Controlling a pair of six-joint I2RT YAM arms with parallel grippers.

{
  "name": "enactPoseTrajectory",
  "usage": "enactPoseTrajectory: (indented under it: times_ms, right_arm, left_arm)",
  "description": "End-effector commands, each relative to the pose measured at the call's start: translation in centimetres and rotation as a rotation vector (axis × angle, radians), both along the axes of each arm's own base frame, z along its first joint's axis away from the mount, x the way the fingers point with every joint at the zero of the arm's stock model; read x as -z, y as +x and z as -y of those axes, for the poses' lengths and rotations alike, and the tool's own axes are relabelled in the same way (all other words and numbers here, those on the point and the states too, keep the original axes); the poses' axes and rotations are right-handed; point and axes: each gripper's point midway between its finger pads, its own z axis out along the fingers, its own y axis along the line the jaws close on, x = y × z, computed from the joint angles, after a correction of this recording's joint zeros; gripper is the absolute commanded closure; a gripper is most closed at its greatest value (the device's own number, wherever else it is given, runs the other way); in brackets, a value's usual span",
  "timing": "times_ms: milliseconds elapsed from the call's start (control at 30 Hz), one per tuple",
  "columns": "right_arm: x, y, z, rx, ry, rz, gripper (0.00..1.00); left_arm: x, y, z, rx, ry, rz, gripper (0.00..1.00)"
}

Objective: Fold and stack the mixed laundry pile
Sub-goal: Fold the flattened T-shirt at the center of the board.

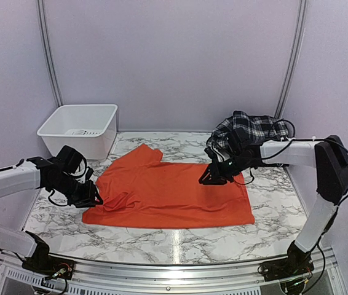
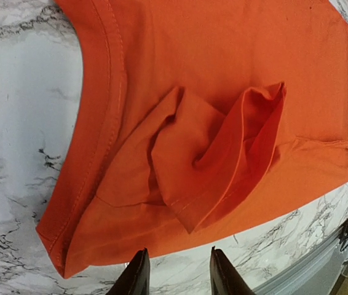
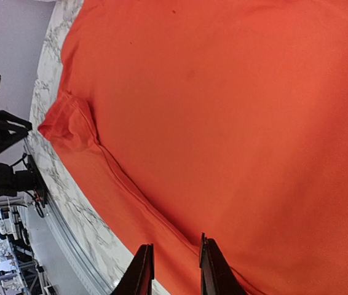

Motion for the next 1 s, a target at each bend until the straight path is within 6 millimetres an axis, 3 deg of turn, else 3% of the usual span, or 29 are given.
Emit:
enactPoseTrajectory:
  times_ms: [0, 67, 167, 300, 467, 700, 967]
  right_arm:
    - [-2.7, 2.3, -5.4, -0.089, 0.093, 0.089, 0.74]
    - [-4.0, 3.2, -8.5, -0.136, 0.13, 0.121, 0.71]
    - [-3.9, 3.3, -12.9, -0.22, 0.159, 0.14, 0.66]
    - [-2.8, 2.4, -18.4, -0.33, 0.188, 0.16, 0.6]
    - [-0.8, 1.1, -23.6, -0.414, 0.206, 0.179, 0.51]
    - [1.5, 0.4, -26.9, -0.44, 0.195, 0.181, 0.51]
    - [3.9, 0.8, -26.6, -0.421, 0.118, 0.18, 0.57]
  left_arm:
    - [0.5, -1.5, 0.8, -0.1, -0.086, -0.098, 0.65]
    - [0.9, -1.4, 1.0, -0.145, -0.114, -0.116, 0.63]
    - [1.4, -1.3, 1.3, -0.198, -0.145, -0.145, 0.62]
    - [1.9, -1.2, 1.8, -0.243, -0.187, -0.178, 0.61]
    - [2.2, -1.2, 1.7, -0.274, -0.191, -0.183, 0.6]
    - [2.2, -0.7, 1.9, -0.302, -0.216, -0.168, 0.58]
    - [2.5, 1.0, 2.4, -0.325, -0.232, -0.143, 0.58]
